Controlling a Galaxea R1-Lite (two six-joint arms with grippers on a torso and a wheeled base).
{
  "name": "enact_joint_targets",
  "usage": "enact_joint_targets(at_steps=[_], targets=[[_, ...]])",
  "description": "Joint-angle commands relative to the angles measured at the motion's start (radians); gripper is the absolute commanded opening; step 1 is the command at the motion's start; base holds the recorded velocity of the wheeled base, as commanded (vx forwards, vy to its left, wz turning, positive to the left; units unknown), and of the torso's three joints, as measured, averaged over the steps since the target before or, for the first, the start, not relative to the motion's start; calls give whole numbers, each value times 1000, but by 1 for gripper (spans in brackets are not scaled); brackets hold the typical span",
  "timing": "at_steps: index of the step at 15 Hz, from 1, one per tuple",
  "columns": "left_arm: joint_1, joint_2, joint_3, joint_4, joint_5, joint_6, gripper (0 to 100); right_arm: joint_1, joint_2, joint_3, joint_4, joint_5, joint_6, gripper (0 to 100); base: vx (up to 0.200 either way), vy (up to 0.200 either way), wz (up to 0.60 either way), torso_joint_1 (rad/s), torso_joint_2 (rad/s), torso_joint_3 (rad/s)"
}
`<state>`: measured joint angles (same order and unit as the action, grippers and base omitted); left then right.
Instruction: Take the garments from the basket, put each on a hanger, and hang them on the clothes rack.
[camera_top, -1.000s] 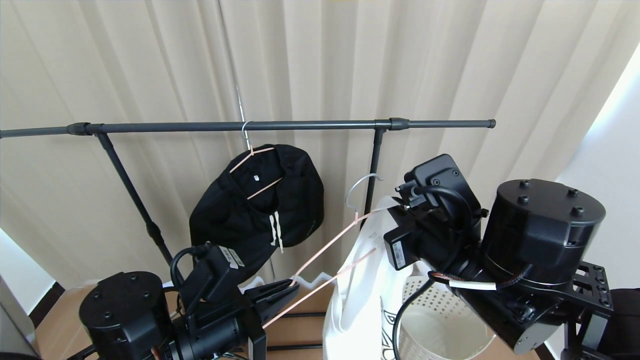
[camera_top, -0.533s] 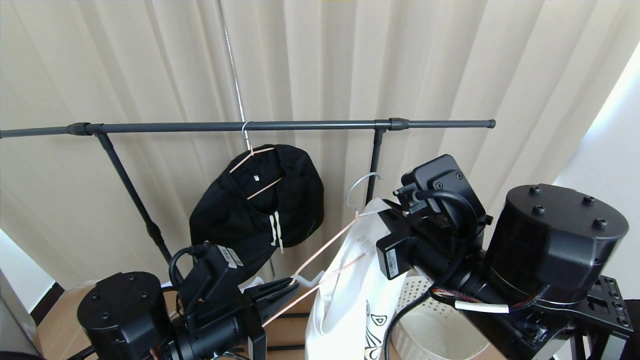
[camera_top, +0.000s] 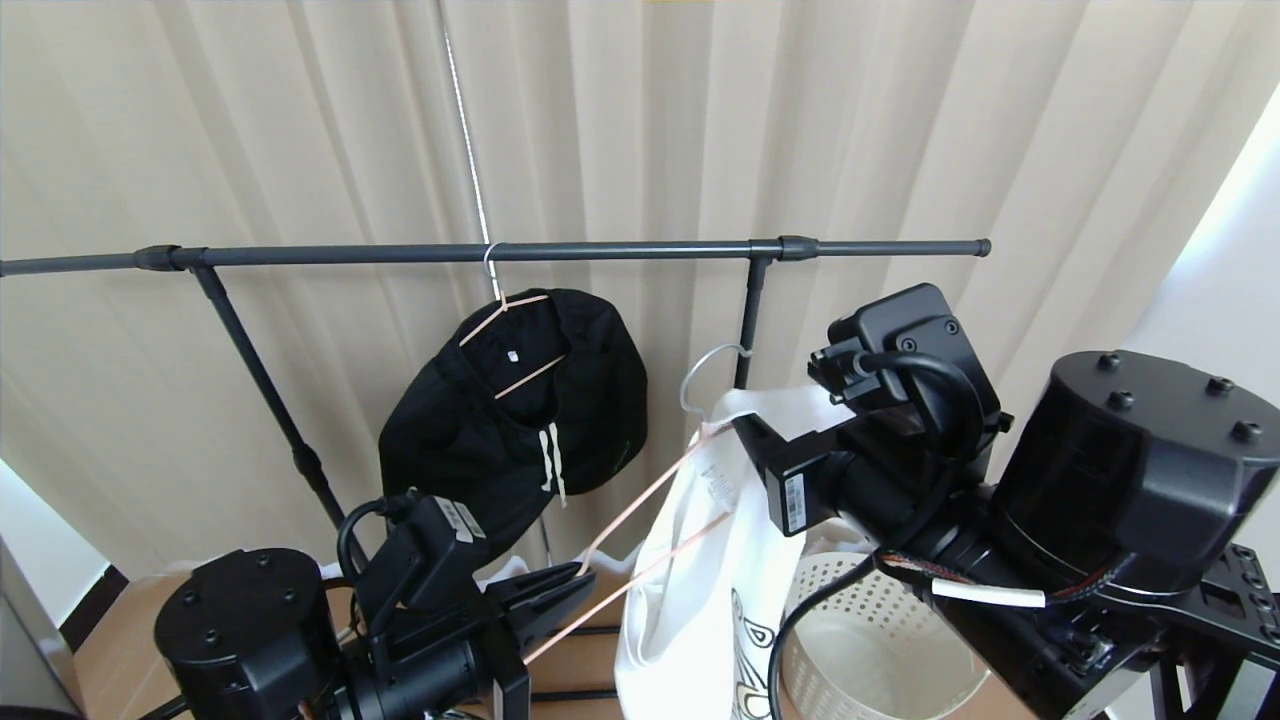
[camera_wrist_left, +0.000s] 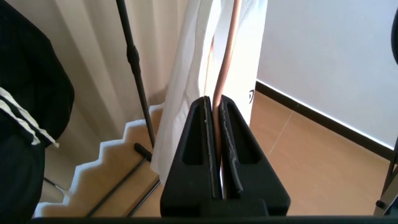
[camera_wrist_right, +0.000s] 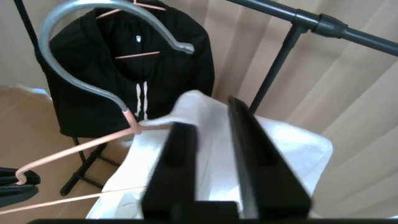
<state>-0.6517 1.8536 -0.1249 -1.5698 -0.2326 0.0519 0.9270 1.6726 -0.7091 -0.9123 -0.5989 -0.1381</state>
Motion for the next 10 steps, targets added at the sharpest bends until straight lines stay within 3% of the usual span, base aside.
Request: enact_joint_targets(at_steps=[1, 10], targets=[[0, 1, 7, -1, -1, -1, 0, -7, 1, -4, 0, -1, 0, 100, 0, 0, 0, 0, 0, 0], [12, 2, 7, -1, -2, 0, 0, -25, 12, -7, -2, -1, 0, 100, 0, 0, 0, 0, 0, 0]])
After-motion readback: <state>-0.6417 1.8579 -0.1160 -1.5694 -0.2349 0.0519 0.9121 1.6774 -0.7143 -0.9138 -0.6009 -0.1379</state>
